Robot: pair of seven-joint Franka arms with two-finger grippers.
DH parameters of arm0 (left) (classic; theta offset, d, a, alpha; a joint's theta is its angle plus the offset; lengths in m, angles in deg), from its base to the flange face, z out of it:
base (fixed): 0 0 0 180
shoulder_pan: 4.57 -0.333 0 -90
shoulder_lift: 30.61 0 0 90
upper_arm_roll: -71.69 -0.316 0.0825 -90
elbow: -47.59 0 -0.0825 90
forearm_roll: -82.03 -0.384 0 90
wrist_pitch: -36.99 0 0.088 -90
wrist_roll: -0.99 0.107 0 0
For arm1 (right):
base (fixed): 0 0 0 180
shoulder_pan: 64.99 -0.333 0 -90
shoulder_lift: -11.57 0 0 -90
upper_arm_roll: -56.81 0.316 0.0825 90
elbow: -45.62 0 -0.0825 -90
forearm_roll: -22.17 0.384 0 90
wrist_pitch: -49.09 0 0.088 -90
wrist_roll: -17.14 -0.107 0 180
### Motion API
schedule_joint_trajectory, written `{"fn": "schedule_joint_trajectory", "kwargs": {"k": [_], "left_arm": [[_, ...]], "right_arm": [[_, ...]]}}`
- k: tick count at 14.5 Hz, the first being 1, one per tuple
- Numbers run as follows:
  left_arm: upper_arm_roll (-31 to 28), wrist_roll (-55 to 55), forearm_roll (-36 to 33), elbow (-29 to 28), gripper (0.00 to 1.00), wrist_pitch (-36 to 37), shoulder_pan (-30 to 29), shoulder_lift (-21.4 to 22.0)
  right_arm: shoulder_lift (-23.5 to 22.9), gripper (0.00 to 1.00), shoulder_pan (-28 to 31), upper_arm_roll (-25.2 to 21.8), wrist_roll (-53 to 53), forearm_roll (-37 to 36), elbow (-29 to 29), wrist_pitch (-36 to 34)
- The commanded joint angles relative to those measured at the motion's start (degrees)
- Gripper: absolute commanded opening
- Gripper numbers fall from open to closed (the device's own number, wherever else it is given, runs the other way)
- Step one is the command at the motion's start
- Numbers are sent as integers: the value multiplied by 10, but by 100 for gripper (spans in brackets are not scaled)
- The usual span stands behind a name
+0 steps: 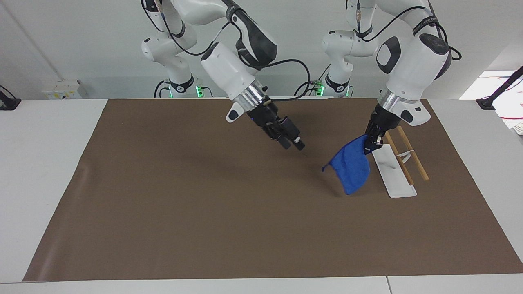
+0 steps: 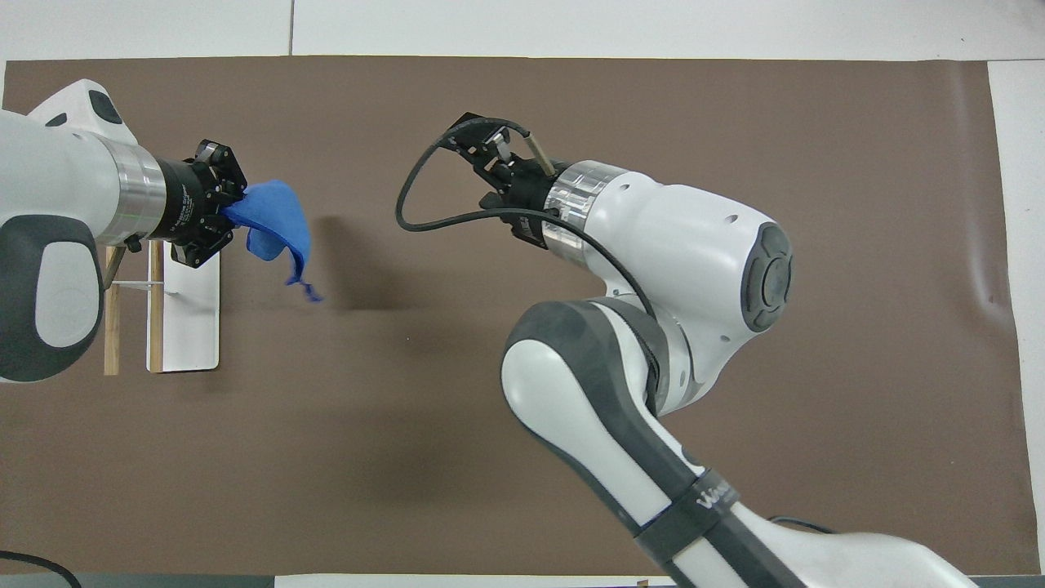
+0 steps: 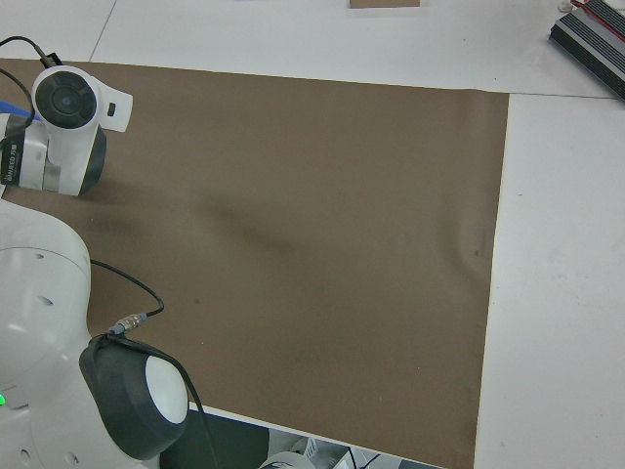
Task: Right arm passes towel to left arm to hang
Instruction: 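Open the right gripper and withdraw while the left gripper carries the towel, then drape the towel over the wooden rack posts with the left gripper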
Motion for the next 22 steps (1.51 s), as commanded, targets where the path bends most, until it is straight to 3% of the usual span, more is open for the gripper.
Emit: {"fn": "schedule_joint_trajectory", "kwargs": {"k": [1, 6, 11, 14, 19, 22], "left_arm": [[-2, 52, -56, -2, 0, 4, -2, 7], [-3, 214, -127, -4, 0, 2, -14, 7], [-3, 231, -206, -33, 0, -3, -45, 22], [-3, 265, -231, -42, 0, -22, -62, 27], [-3, 275, -255, -94, 0, -77, -110, 52], [-3, 274, -255, -114, 0, -125, -153, 62]], "right_arm": [[38, 100, 48, 5, 160, -16, -78, -2], [66, 100, 129, 4, 327, -54, -150, -24], [74, 100, 224, 5, 365, -284, -116, -192], [92, 100, 273, 5, 365, -397, -72, -334], [164, 100, 315, 5, 365, -449, -39, -504], [183, 100, 320, 1, 365, -451, 28, -636]]}}
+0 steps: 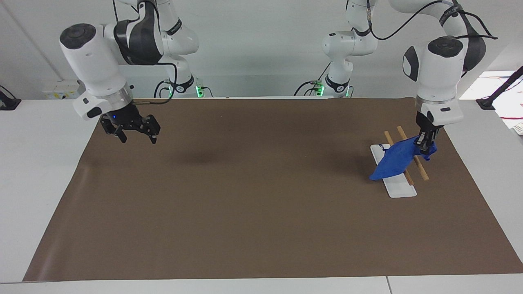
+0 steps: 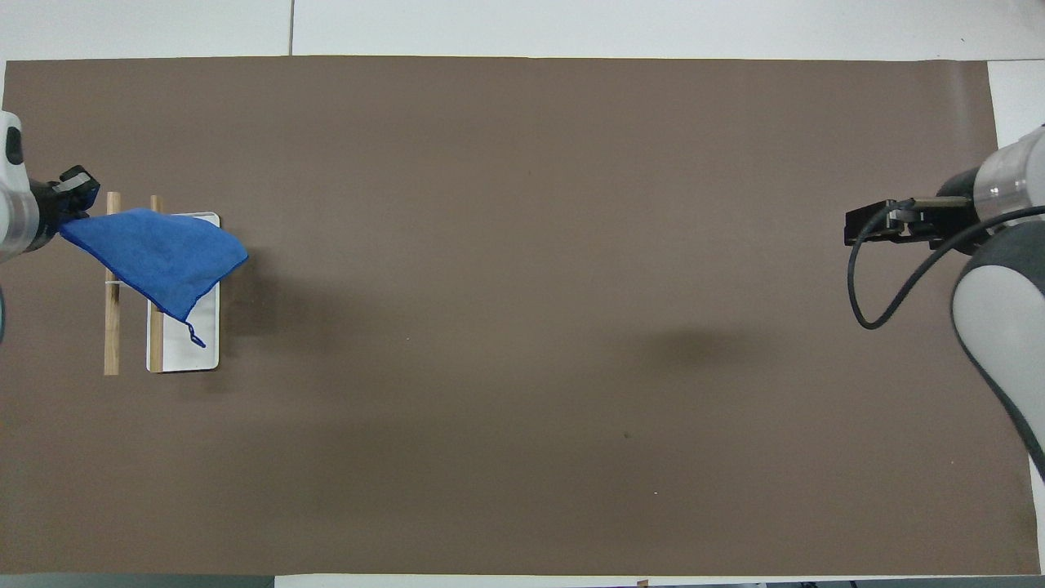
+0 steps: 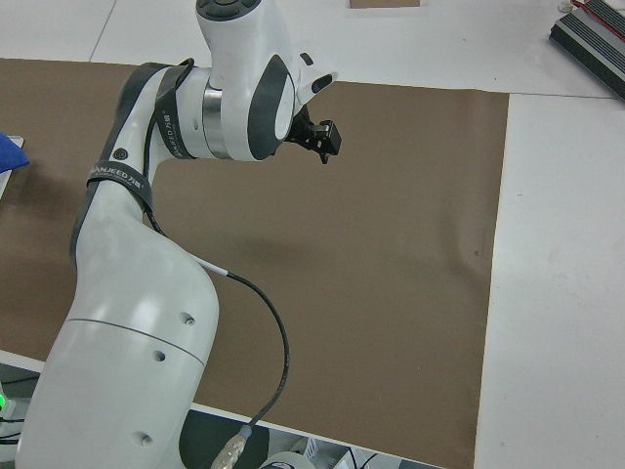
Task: Right arm passes towel to left arm to hang
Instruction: 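Drape the towel over the wooden rack posts with the left gripper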
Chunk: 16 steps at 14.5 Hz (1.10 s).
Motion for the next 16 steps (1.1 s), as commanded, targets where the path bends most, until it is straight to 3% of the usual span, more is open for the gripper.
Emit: {"fn": "schedule_joint_trajectory", "kwargs": {"k": [1, 4, 8, 15, 16], "left_arm": [[2, 7, -10, -49, 0, -58, -38, 31], [3, 7, -10, -73, 0, -67, -61, 45], [3, 17, -10, -121, 0, -73, -94, 68], [5, 86, -5, -145, 0, -12, -104, 83], [7, 86, 0, -144, 32, 2, -103, 83]], "right_arm": [[8, 100, 10, 3, 12, -11, 83, -116], [-39, 100, 11, 5, 12, -23, 218, -225], [-6, 100, 10, 5, 11, -25, 141, -218], [-24, 100, 12, 7, 81, -34, 173, -193], [-24, 100, 12, 7, 81, -33, 173, -194]]}}
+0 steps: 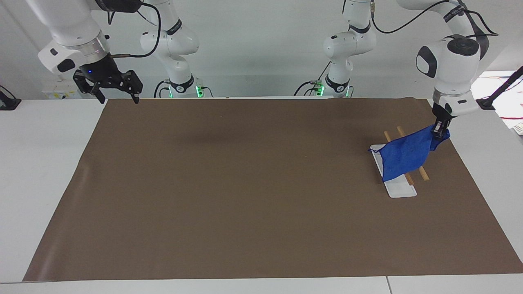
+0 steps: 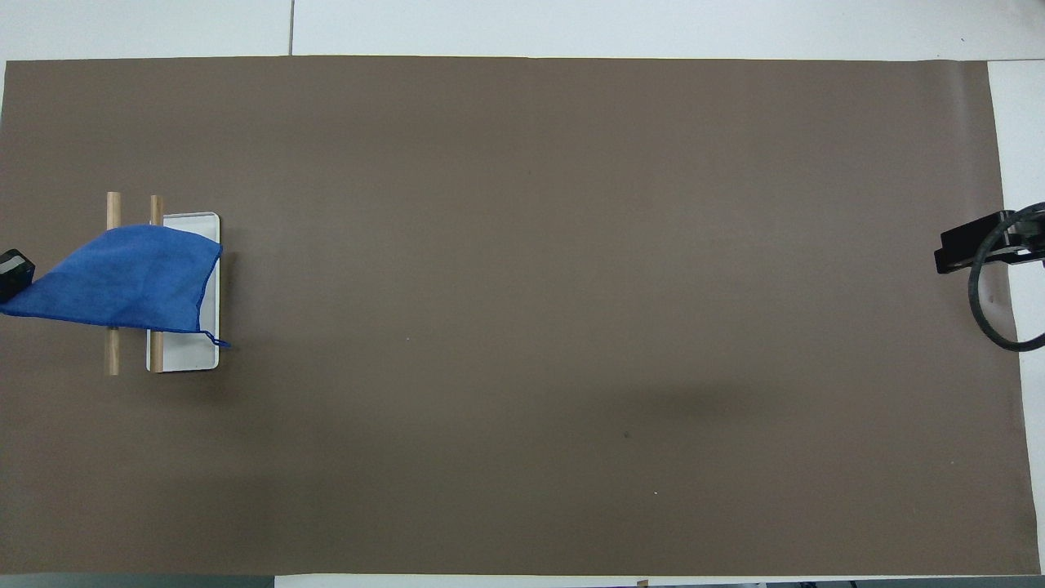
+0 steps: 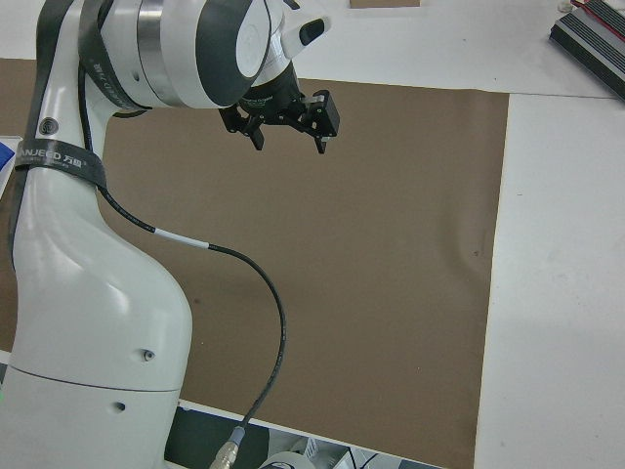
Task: Right arm passes towel to left arm to hang
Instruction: 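Drape the towel over the wooden rack posts with the left gripper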
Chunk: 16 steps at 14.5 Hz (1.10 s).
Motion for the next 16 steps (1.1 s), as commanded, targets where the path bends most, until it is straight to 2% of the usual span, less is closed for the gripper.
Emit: {"fn": "schedule_joint_trajectory", "kwargs": {"k": [1, 2, 6, 8, 12, 15, 16], "left_arm": [[6, 8, 12, -10, 83, 31, 5, 19], [5, 8, 21, -5, 100, 33, 20, 17], [5, 9, 23, 63, 100, 66, 43, -14], [6, 56, 27, 113, 100, 94, 45, -35], [2, 229, 127, 228, 100, 164, 44, -83], [8, 270, 159, 303, 100, 221, 49, -117], [9, 272, 167, 318, 100, 232, 66, -121]], "right_arm": [[-7, 100, 6, 6, 18, -10, 12, -2], [-7, 100, 6, 6, 17, -7, 12, -2], [-7, 100, 5, 7, -28, -4, 12, -7], [-5, 100, 4, 7, -33, -3, 8, -2], [0, 100, 8, 7, -30, -4, -1, -5], [0, 100, 11, 6, -30, -4, -1, -5], [0, 100, 10, 6, -30, -4, -1, -5]]}}
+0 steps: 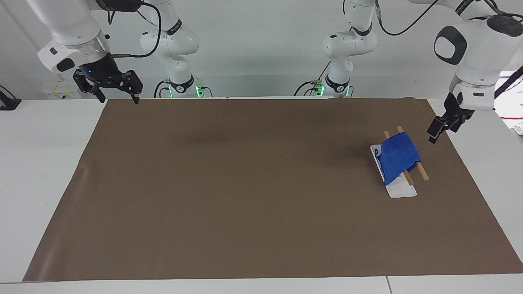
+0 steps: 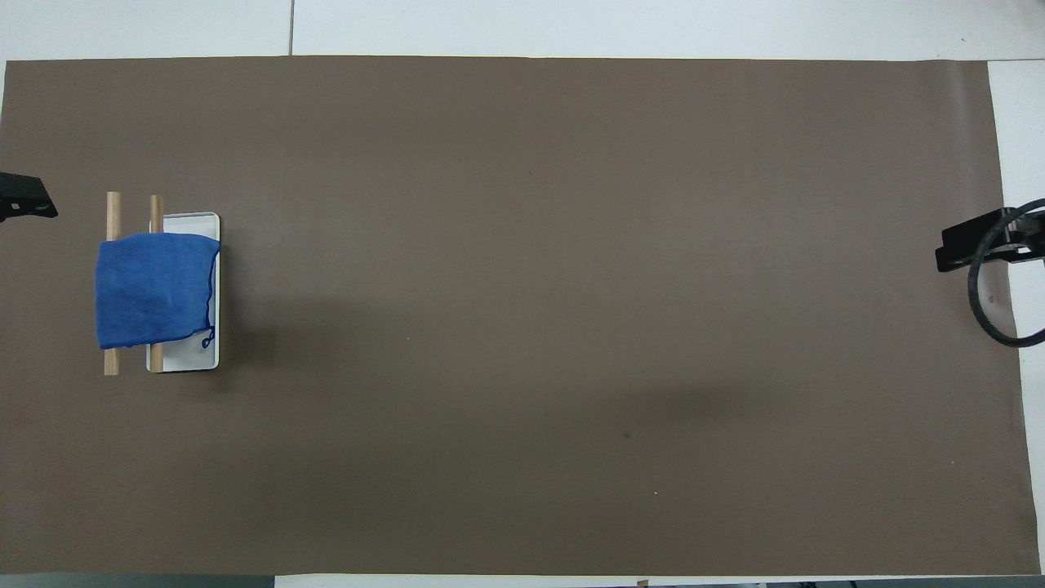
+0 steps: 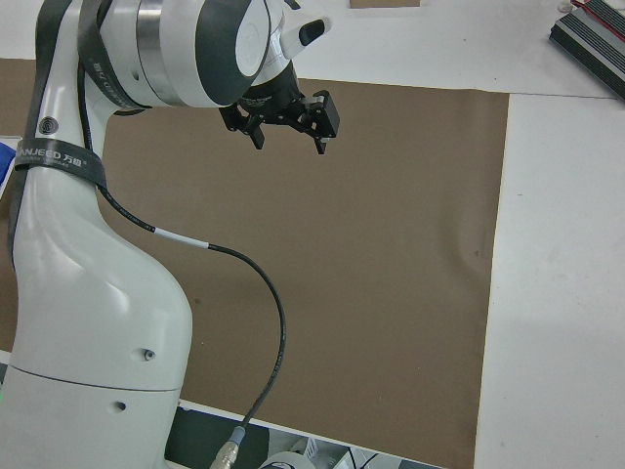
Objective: Right arm passes towel to left arm to hang
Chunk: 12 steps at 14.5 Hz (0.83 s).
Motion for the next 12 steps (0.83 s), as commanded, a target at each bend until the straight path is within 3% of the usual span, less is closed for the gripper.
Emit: {"fn": "schedule_joint_trajectory", "kwargs": {"k": [1, 8, 12], "left_arm": [[0, 20, 23, 68, 100, 56, 36, -32], [10, 50, 25, 91, 100, 179, 68, -18], [7, 89, 36, 82, 100, 205, 67, 14]], "right_arm": [[1, 100, 7, 6, -7, -3, -1, -3], [2, 100, 7, 6, -7, -4, -1, -3], [1, 100, 7, 6, -7, -4, -1, -3]]}}
